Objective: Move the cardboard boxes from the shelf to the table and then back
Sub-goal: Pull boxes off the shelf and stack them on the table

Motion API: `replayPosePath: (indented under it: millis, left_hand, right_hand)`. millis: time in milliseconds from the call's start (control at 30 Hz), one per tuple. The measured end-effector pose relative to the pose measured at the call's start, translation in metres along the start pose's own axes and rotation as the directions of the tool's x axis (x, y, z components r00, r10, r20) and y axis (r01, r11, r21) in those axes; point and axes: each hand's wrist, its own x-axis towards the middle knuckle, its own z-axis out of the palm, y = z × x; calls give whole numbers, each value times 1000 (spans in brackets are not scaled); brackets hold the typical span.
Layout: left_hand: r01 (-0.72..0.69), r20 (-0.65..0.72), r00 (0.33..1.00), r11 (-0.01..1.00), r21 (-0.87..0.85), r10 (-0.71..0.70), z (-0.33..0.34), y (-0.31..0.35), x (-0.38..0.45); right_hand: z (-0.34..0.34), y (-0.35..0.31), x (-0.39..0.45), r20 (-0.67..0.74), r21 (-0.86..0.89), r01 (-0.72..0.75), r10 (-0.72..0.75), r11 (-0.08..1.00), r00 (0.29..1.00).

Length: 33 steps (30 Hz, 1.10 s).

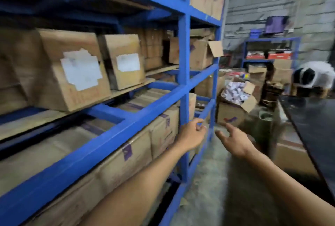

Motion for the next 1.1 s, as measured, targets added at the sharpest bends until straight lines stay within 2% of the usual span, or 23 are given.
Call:
replayPosePath:
  millis: [100, 200, 300, 467, 600, 767, 933, 1033, 1100]
  left_hand:
    - [80, -197, 977, 997, -8, -80, -53, -22, -19]
    - [150, -373, 916, 988, -18, -146, -107, -39, -42]
    - [170, -562, 806, 982, -82, -187, -157, -49, -63]
    - [225, -742, 639, 972, -72, -203, -232, -61, -79]
    - [225, -789, 585, 972, -62, -186, -277, -69, -65]
    - [178, -830, 541, 983, -46, -137, -323, -96, -24]
    - [183, -799, 551, 969, -165, -240, -339, -134, 5]
    - [182, -796, 524, 953, -244, -304, -343, -151, 16]
    - [221, -800, 523, 953, -205, -293, -344, -160, 21]
  right_hand:
    - [34, -40, 16, 93, 63, 137, -142, 989, 985]
    - [60, -82, 22, 145, 166, 242, -266, 956, 953]
    - [84, -123, 27, 194, 290, 309, -371, 906, 908]
    - [106, -203, 44, 226, 373, 412, -512, 831, 829]
    - [122, -259, 81, 188, 473, 458, -594, 753, 782]
    - [138, -308, 126, 165, 551, 454, -624, 701, 764]
    - [150, -371, 182, 108, 591, 518, -697, 618, 709]
    - [160, -408, 217, 87, 562, 548, -704, 619, 705]
    - [170, -424, 233, 96, 503, 555, -681, 663, 726]
